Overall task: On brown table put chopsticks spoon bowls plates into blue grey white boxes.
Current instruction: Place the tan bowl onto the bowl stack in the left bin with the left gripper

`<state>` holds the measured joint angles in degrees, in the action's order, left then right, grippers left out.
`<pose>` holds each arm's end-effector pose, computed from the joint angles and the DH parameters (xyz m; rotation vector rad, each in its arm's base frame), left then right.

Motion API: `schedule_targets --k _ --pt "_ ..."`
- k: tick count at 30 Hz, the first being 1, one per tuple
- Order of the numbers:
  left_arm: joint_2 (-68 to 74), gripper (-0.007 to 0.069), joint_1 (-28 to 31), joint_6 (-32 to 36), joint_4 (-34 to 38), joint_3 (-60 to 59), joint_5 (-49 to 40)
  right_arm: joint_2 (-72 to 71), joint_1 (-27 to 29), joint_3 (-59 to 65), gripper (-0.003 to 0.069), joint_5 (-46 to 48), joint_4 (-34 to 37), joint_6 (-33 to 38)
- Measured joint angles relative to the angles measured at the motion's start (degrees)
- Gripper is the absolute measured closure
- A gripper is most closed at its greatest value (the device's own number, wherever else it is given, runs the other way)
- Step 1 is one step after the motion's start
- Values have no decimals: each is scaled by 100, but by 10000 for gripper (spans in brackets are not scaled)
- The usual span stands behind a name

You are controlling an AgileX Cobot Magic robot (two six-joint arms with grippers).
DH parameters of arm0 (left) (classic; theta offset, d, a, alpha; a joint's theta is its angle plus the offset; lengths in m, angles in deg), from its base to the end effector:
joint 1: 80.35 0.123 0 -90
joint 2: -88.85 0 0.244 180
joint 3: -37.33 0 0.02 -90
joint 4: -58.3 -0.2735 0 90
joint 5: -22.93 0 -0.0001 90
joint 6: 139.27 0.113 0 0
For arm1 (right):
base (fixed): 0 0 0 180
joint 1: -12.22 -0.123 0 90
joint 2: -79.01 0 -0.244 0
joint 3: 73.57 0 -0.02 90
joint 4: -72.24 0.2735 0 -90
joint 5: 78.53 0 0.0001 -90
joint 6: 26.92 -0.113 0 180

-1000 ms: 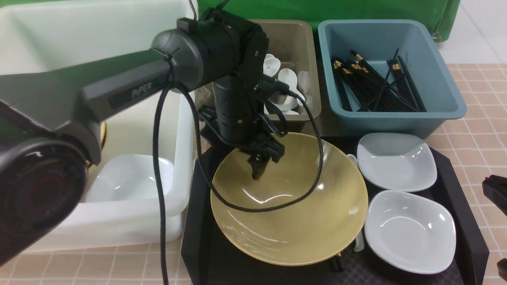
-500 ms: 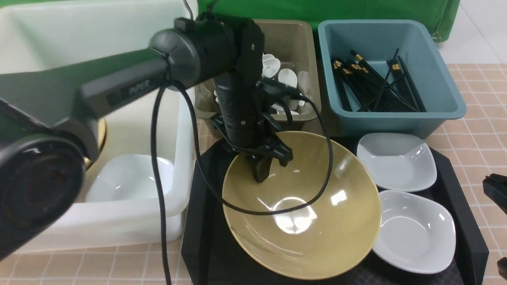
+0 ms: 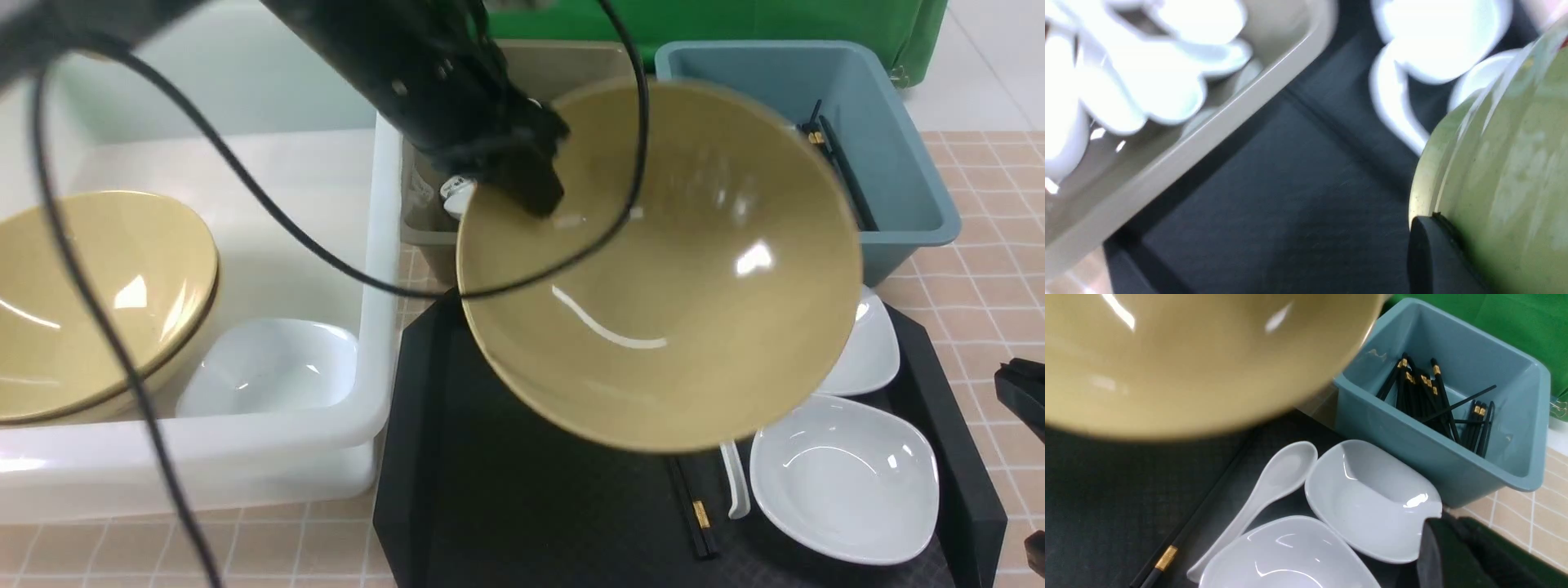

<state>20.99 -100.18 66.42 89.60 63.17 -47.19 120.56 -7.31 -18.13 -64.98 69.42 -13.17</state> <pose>0.3648 -0.1903 0.2985 0.9165 2.4574 -0.7136 0.1862 0.0647 0.2317 -0.5891 1.8369 0.0243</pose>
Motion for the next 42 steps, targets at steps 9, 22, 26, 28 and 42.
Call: schedule_targets --k 9,22,26,28,42 --pt "-1366 617 2021 -82 10 -125 336 0 0 0 591 0 0 0" --pt "-3121 617 5228 -530 -385 -2872 1893 0 0 0 582 -45 0 -21" --pt "-3035 617 5371 -711 -385 -3398 2422 0 0 0 579 -45 0 -46" --pt "-2872 617 5371 -748 -385 -3534 2422 0 0 0 577 -45 0 -46" --pt "-1643 292 5375 -978 -481 -3748 2843 0 0 0 565 -45 0 -169"
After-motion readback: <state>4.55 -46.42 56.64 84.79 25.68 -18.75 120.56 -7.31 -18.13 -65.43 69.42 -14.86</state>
